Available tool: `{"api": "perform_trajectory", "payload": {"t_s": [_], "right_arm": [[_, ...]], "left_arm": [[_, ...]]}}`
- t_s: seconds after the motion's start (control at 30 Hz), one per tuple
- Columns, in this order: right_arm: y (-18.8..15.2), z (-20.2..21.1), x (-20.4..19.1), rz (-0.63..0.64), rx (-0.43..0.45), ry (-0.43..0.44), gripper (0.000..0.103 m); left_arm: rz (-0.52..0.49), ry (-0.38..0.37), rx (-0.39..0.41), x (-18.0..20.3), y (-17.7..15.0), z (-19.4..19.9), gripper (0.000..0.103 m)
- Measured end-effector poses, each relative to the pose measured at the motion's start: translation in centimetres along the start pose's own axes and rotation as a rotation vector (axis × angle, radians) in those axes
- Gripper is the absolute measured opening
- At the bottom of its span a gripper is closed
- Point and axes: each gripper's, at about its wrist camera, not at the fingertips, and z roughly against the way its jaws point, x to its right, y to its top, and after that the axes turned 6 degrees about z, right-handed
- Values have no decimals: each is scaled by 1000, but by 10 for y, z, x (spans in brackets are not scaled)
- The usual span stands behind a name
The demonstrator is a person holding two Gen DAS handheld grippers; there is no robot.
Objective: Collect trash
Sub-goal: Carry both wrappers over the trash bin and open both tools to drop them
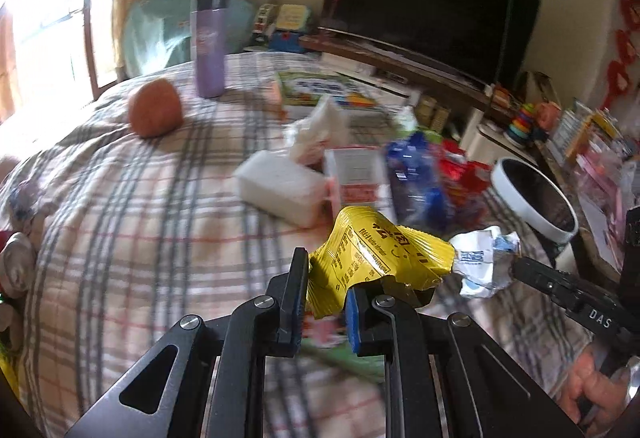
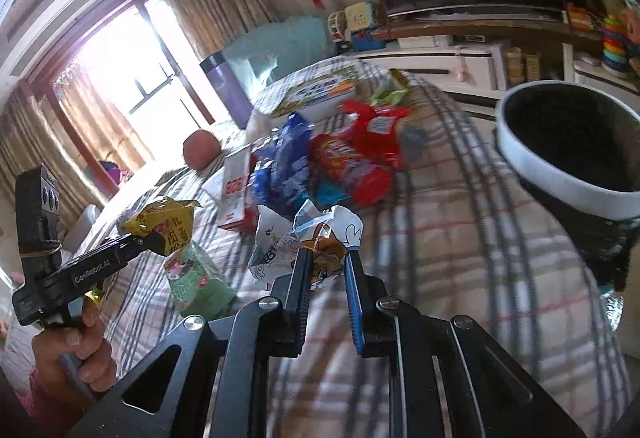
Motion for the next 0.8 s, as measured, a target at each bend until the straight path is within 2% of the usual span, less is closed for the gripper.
{"api": "perform_trajectory", "payload": {"t_s": [0.43,0.8], "right_arm": [[4,52,65,-89,80,-118,16],[9,83,126,-166,129,-220,16]], "left_arm": [[-138,-109,-61,74,6,-20,15],[-257,-165,-107,133,23,-72,15]]}}
